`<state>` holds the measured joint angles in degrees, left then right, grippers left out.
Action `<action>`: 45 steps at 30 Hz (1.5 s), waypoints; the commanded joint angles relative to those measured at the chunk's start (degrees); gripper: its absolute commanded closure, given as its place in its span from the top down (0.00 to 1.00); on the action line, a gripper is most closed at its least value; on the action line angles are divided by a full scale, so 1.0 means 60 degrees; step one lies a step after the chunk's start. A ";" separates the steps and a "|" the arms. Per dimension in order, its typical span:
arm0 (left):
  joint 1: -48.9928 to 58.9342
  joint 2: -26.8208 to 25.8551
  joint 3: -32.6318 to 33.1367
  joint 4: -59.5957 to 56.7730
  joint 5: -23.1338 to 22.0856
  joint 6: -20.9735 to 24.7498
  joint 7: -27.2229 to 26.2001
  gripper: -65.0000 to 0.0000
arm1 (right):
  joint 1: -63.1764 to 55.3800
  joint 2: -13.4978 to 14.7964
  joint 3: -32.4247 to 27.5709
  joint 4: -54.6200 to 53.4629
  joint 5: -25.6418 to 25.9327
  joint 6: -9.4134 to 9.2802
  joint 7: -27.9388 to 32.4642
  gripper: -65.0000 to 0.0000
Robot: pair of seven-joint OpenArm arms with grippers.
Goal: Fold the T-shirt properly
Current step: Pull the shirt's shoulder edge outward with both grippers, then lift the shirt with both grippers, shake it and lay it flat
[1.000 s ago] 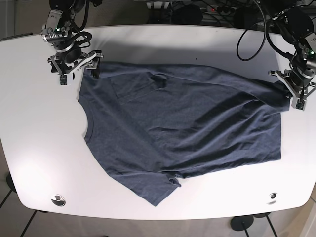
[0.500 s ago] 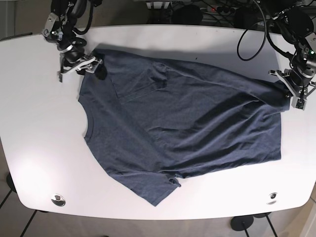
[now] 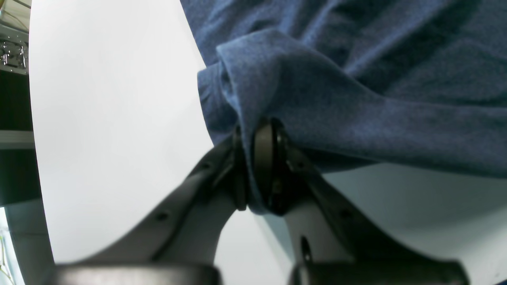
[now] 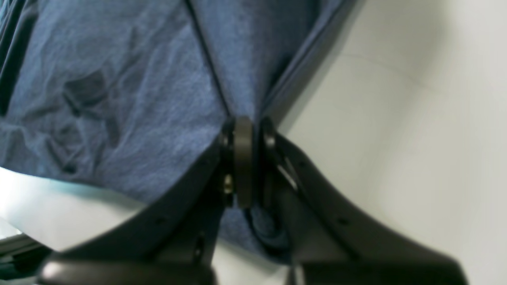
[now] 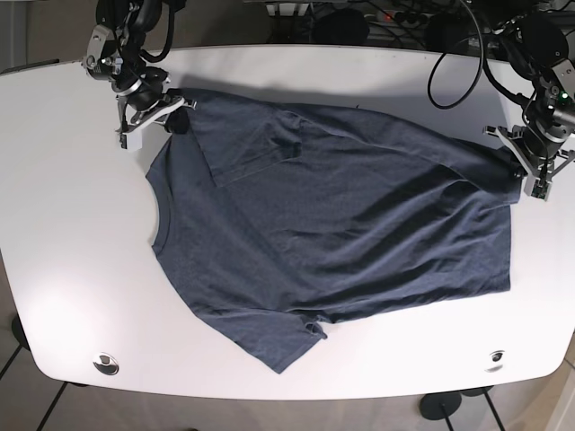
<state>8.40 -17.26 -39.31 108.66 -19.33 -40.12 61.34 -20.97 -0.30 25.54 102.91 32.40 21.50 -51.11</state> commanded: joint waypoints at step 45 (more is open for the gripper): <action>-0.5232 -0.0941 0.1196 -0.4228 -0.0082 0.0423 -0.2202 0.00 | 0.4382 0.2606 -0.0161 -0.0280 0.0189 -0.0308 -0.1276 0.03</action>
<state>-21.32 -21.74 -32.05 82.26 -19.51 -37.82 49.52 3.42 14.39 24.32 99.79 32.84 19.53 -60.27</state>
